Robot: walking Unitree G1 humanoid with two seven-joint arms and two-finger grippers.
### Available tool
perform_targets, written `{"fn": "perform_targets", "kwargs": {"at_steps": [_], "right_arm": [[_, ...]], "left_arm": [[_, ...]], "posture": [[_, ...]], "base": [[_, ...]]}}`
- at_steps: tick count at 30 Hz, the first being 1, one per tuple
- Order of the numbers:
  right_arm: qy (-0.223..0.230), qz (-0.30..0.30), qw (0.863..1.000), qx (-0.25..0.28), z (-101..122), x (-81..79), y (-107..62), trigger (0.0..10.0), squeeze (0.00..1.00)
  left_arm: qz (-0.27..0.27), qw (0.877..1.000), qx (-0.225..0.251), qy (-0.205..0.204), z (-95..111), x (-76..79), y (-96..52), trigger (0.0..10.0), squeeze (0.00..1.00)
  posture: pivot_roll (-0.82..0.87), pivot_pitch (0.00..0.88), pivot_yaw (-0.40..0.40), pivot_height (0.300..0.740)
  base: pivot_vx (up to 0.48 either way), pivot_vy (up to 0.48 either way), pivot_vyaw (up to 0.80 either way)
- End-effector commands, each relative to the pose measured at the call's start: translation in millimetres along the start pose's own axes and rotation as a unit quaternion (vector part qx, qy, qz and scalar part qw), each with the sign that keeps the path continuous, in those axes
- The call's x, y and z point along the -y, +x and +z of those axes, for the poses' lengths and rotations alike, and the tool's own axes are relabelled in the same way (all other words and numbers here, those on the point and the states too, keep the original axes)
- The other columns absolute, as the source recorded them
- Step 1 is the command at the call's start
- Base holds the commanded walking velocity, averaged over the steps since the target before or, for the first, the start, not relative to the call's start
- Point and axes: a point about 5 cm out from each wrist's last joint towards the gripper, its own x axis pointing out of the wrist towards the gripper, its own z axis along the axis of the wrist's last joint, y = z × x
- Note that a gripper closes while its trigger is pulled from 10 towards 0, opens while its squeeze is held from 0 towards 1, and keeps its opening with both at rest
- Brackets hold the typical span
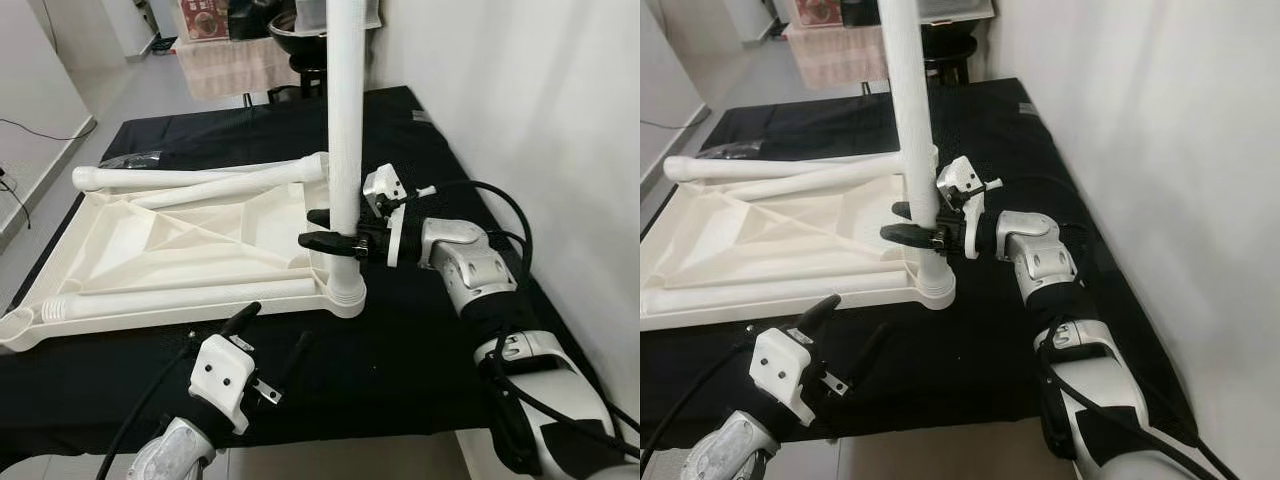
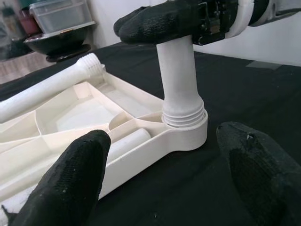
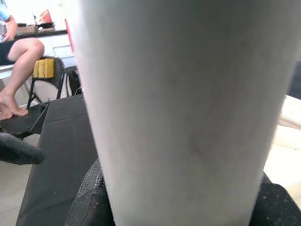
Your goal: Building children table
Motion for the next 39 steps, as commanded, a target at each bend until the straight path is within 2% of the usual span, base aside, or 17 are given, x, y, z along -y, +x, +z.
{"fn": "perform_targets", "kwargs": {"at_steps": [1, 4, 6, 7, 10, 12, 18, 19, 21, 22, 25, 30, 31, 32, 33, 38, 39], "right_arm": [[0.025, -0.031, 0.999, -0.006, -12.8, -1.8, -1.3, 0.0, 0.0], [0.042, -0.094, 0.995, -0.006, -22.6, -7.5, -3.6, 0.0, 0.0], [0.064, -0.472, 0.878, -0.043, -47.5, -11.4, -17.4, 0.0, 0.0], [0.058, -0.444, 0.892, -0.063, -59.1, -39.1, -6.2, 0.0, 0.0], [0.044, -0.423, 0.904, -0.047, -53.7, -47.4, -1.6, 0.0, 0.0], [0.031, -0.356, 0.934, -0.035, -50.3, -48.0, 4.1, 0.0, 0.0], [0.042, -0.333, 0.94, -0.055, -55.9, -44.9, 8.1, 0.0, 0.0], [0.025, -0.315, 0.948, -0.05, -50.4, -46.0, 11.0, 10.0, 0.0], [0.011, -0.314, 0.948, -0.05, -45.5, -48.6, 12.6, 10.0, 0.0], [0.011, -0.273, 0.961, -0.045, -40.3, -48.8, 17.1, 10.0, 1.0], [0.012, -0.154, 0.988, -0.016, -22.2, -39.6, 22.9, 10.0, 1.0], [0.004, -0.093, 0.996, 0.002, -10.6, -30.0, 22.1, 10.0, 1.0], [-0.011, -0.052, 0.999, -0.004, -4.0, -18.4, 20.7, 10.0, 0.7], [-0.019, -0.044, 0.999, -0.012, -2.0, -12.5, 20.4, 10.0, 0.16], [-0.019, -0.039, 0.999, -0.02, -0.9, -8.1, 20.3, 10.0, 0.0], [0.0, -0.003, 1.0, -0.027, 0.1, -3.4, 20.7, 10.0, 0.0], [0.005, -0.002, 0.999, -0.036, -2.5, -1.4, 20.4, 8.7, 0.0]], "left_arm": [[0.004, 1.0, 0.001, 0.004, 1.6, -0.5, -1.9, 10.0, 0.0], [0.004, 1.0, 0.001, 0.003, 1.9, -0.5, -3.2, 10.0, 0.0], [0.004, 1.0, 0.0, 0.004, 1.5, -1.6, -4.5, 10.0, 0.0], [0.004, 1.0, 0.0, 0.004, 1.7, -2.2, -4.2, 10.0, 0.0], [0.003, 1.0, -0.002, 0.004, 0.5, -2.8, -4.5, 10.0, 0.0], [0.002, 1.0, -0.004, 0.004, -0.8, -3.5, -4.2, 10.0, 0.0], [0.003, 1.0, -0.004, 0.006, -0.6, -4.9, -3.5, 10.0, 0.0], [0.004, 1.0, -0.004, 0.007, -0.5, -5.1, -3.4, 10.0, 0.0], [0.005, 1.0, -0.004, 0.008, -0.4, -5.2, -3.2, 10.0, 0.0], [0.006, 1.0, -0.004, 0.009, -0.4, -5.0, -2.8, 10.0, 0.0], [0.005, 1.0, -0.004, 0.008, -0.9, -4.5, -1.5, 10.0, 0.0], [0.004, 1.0, -0.006, 0.009, -1.5, -4.0, -0.6, 10.0, 0.0], [0.006, 1.0, -0.009, 0.017, -1.5, -4.0, 0.3, 10.0, 0.0], [0.006, 1.0, -0.011, 0.018, -1.6, -3.9, 0.8, 10.0, 0.0], [0.006, 1.0, -0.014, 0.02, -1.8, -3.7, 1.1, 10.0, 0.0], [0.001, 0.999, -0.03, 0.041, -3.2, -2.5, 2.1, 10.0, 0.0], [-0.002, 0.998, -0.044, 0.055, -5.1, -2.0, 3.2, 10.0, 0.0]], "posture": [[-0.05, 0.088, 0.033, 0.74], [-0.05, 0.09, 0.029, 0.74], [-0.06, 0.098, 0.031, 0.74], [-0.06, 0.104, 0.044, 0.74], [-0.06, 0.097, 0.052, 0.74], [-0.06, 0.088, 0.05, 0.74], [-0.06, 0.087, 0.055, 0.74], [-0.06, 0.085, 0.055, 0.74], [-0.06, 0.085, 0.055, 0.74], [-0.06, 0.083, 0.05, 0.74], [-0.06, 0.077, 0.05, 0.74], [-0.06, 0.075, 0.046, 0.74], [-0.06, 0.072, 0.045, 0.74], [-0.06, 0.072, 0.045, 0.74], [-0.06, 0.072, 0.045, 0.74], [-0.03, 0.062, 0.044, 0.74], [-0.02, 0.059, 0.042, 0.74]], "base": [[0.0, 0.0, 0.0], [0.0, 0.0, 0.0], [0.0, 0.0, 0.0], [0.0, 0.0, 0.0], [0.0, 0.0, 0.0], [0.0, 0.0, 0.0], [0.0, 0.0, 0.0], [0.0, 0.0, 0.0], [0.0, 0.0, 0.0], [0.0, 0.0, 0.0], [0.0, 0.0, 0.0], [0.0, 0.0, 0.0], [0.0, 0.0, 0.0], [0.0, 0.0, 0.0], [0.0, 0.0, 0.0], [0.0, 0.0, 0.0], [0.0, 0.0, 0.0]]}}
